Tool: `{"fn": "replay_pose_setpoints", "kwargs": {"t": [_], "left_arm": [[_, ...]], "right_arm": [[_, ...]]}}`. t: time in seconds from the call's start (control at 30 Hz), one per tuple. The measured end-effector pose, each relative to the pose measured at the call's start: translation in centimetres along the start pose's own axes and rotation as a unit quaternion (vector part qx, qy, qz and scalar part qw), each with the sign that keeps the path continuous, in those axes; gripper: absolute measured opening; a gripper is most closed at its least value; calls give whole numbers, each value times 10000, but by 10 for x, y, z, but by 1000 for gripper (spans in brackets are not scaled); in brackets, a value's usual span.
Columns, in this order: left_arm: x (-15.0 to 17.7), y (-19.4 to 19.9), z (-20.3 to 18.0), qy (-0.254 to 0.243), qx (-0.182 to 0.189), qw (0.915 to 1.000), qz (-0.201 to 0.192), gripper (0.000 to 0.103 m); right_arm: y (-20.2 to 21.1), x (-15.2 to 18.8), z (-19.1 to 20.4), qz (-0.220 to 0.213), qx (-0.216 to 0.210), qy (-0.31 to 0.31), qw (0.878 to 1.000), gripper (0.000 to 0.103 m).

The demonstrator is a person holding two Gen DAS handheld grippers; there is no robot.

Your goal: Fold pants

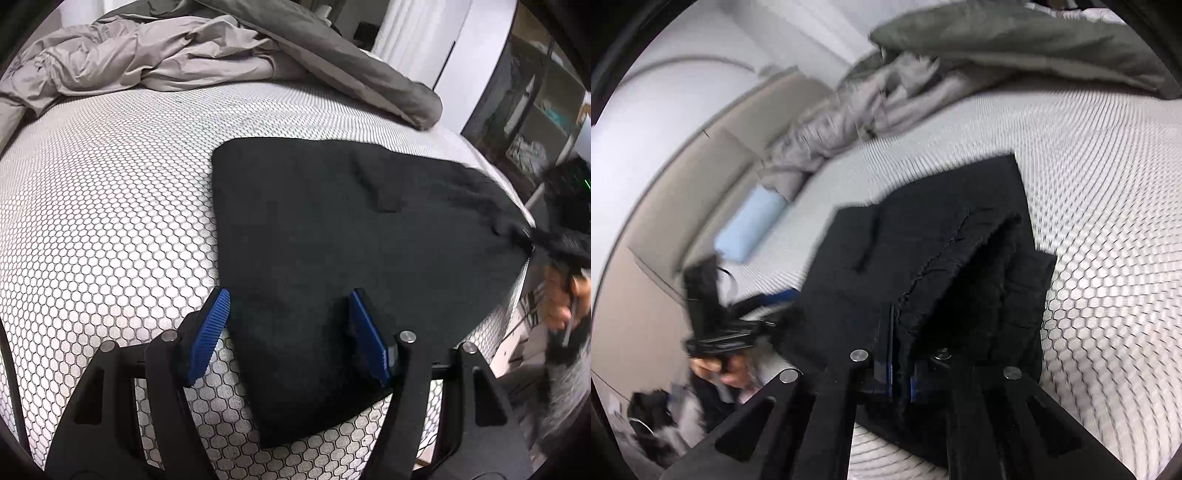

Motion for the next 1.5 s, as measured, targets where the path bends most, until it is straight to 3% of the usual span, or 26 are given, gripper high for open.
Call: {"fn": "replay_pose_setpoints", "kwargs": {"t": [0.07, 0.13, 0.2, 0.27, 0.33, 0.37, 0.47, 0.5, 0.6, 0.63, 0.67, 0.8, 0.97, 1.07, 1.1, 1.2, 1.23, 1.37, 1.5], "left_arm": [[-1, -2, 2, 36, -34, 10000, 24, 64], [0, -8, 4, 24, -120, 9999, 120, 64], [0, -14, 6, 70, -170, 9996, 195, 64], [-2, -16, 9, 220, -174, 9994, 193, 64], [-3, -18, 13, 407, -136, 9989, 164, 64], [-4, -21, 14, 527, -88, 9984, 169, 64], [-9, -36, 20, 776, 8, 9967, 231, 64], [-12, -38, 21, 865, 8, 9960, 210, 60], [-24, -38, 20, 861, -54, 9962, 87, 43], [-28, -40, 19, 817, -127, 9965, 87, 42], [-32, -43, 18, 778, -236, 9966, 132, 42], [-36, -48, 4, 594, -646, 9961, 84, 43], [-36, -44, -10, 302, -973, 9948, -27, 44], [-28, -33, -16, 96, -1147, 9933, -115, 44], [-26, -29, -18, -1, -1212, 9925, -142, 44], [-19, -15, -20, -231, -1296, 9909, -283, 51], [-17, -8, -24, -302, -1317, 9902, -366, 58], [-15, 19, -30, -379, -1318, 9884, -653, 82], [-12, 44, -45, -304, -1060, 9900, -877, 98]], "right_arm": [[7, 12, 3, 139, 225, 209, 9994, 5], [-9, 29, -10, 622, 963, 511, 9921, 8], [-18, 33, -25, 740, 778, 189, 9940, 8], [-5, 23, -26, 481, 504, -46, 9976, 15], [16, 11, -27, -148, 834, 15, 9964, 51], [18, 8, -30, -278, 938, -53, 9952, 55], [-8, 5, -49, -6, 669, -619, 9958, 55], [-20, 6, -53, 117, 762, -659, 9948, 55], [-43, -3, -50, 64, 1074, -413, 9933, 38], [-43, -10, -45, -84, 949, -339, 9949, 29], [-44, -15, -42, -159, 867, -306, 9956, 28], [-61, -15, -43, 183, 1437, 22, 9895, 30], [-43, -12, -25, 56, 1779, 432, 9831, 49], [-27, 1, -16, 67, 1617, 645, 9847, 51], [-27, 9, -14, 165, 1602, 784, 9838, 58], [-29, 24, -16, 393, 1913, 1135, 9742, 67], [-27, 25, -18, 381, 1872, 1086, 9756, 68], [-6, 25, -12, 101, 1977, 1139, 9736, 80], [21, 17, 10, -336, 1620, 1198, 9789, 97]]}}
Point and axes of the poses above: each gripper's, at about its wrist camera, not at the fingertips, and y roughly against the way its jaws point, z to its left, x to its underside, the point moved 2 cm from there along -y, roughly the way its jaws point, and after that the axes turned 3 degrees about -z, right-handed, at the moved point
